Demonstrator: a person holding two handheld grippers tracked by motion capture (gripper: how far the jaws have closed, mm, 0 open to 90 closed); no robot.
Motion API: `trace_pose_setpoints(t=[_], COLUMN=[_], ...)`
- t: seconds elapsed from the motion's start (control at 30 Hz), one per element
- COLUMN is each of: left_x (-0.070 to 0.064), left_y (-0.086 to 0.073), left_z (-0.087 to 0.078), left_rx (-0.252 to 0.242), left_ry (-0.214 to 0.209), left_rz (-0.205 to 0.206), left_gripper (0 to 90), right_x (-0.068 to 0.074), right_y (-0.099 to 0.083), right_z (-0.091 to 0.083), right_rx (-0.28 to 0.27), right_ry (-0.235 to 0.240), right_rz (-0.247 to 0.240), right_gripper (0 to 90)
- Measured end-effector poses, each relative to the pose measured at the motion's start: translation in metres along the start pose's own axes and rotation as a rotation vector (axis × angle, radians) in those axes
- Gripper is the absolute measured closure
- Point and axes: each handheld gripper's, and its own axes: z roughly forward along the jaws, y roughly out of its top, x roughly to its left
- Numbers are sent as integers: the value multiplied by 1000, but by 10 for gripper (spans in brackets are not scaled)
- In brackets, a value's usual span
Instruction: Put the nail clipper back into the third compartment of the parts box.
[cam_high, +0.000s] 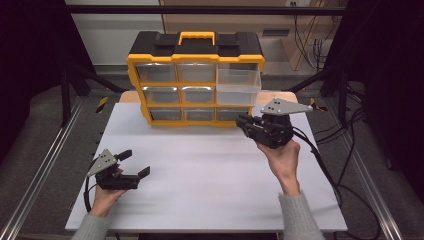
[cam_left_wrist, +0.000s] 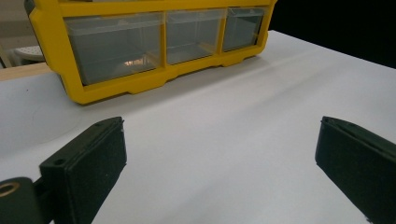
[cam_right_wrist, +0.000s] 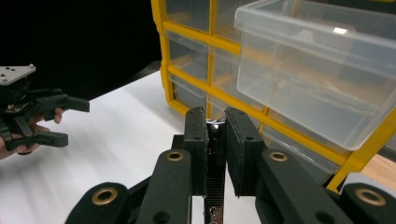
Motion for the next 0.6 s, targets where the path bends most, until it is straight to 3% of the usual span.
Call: trace_pose_setpoints(t=[0.6], left_x=[0], left_y=[0], left_z=[0], left_rx=[-1], left_ry=[0], left_rz=[-2], left_gripper=[19], right_x=[-11], right_y=[27], right_z=[-4], right_rx=[-45], right_ry=[-16], right_rz=[4], right_gripper=[797])
